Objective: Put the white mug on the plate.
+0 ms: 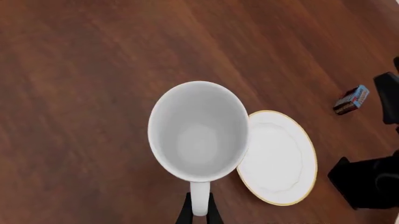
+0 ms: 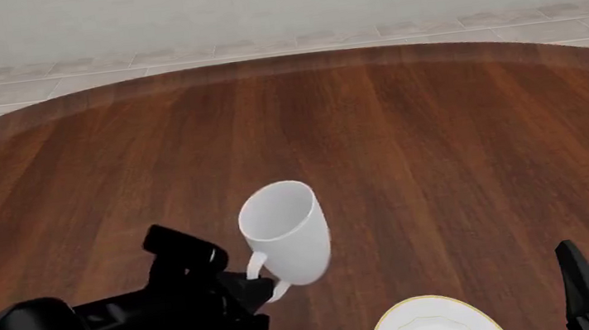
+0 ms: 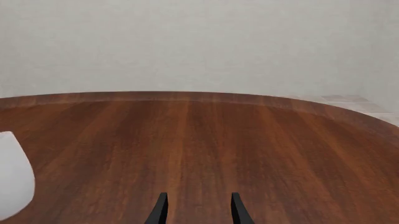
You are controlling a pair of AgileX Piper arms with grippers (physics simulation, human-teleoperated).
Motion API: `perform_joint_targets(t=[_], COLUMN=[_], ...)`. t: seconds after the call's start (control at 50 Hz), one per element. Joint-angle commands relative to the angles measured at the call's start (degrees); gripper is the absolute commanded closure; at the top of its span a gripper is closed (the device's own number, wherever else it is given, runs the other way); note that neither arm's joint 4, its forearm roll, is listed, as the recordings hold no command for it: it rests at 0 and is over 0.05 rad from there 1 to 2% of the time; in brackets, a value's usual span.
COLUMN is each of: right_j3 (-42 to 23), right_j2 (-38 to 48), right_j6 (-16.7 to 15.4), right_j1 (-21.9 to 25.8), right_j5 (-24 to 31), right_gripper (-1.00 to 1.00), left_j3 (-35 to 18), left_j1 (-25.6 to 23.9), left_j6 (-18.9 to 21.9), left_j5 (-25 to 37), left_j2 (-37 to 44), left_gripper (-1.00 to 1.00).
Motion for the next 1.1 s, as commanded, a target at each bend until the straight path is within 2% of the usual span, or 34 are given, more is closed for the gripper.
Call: perform_joint_targets(t=[0.02,0.08,0.44,0.68,1.1], right_j3=[0.01,0.01,0.01,0.01,0.01], right_j2=[-0.01,-0.01,-0.02,-0.03,-0.02], right_j6=[-0.06,-0.08,-0.07,-0.07,-0.09], right_j1=[-0.03,-0.02,-0.02,-0.03,-0.02], right_j5=[0.01,0.01,0.01,0.01,0.01], right_gripper=[-1.0,-1.0,-1.0,-1.0,-1.0], left_j3=[-1.84,-2.36,-4.54,-5.35,-6.75], left_j1=[-2.16,-3.77,-5.75,-8.66,-12.13], left_j6=[0.75,0.3,0.71,2.12,1.78], left_j5=[-0.39,-0.76,-0.54,-2.34,-4.55], left_j2=[2.02,3.1,5.33,8.82,13.22], left_gripper=[1.0,1.0,1.0,1.0,1.0])
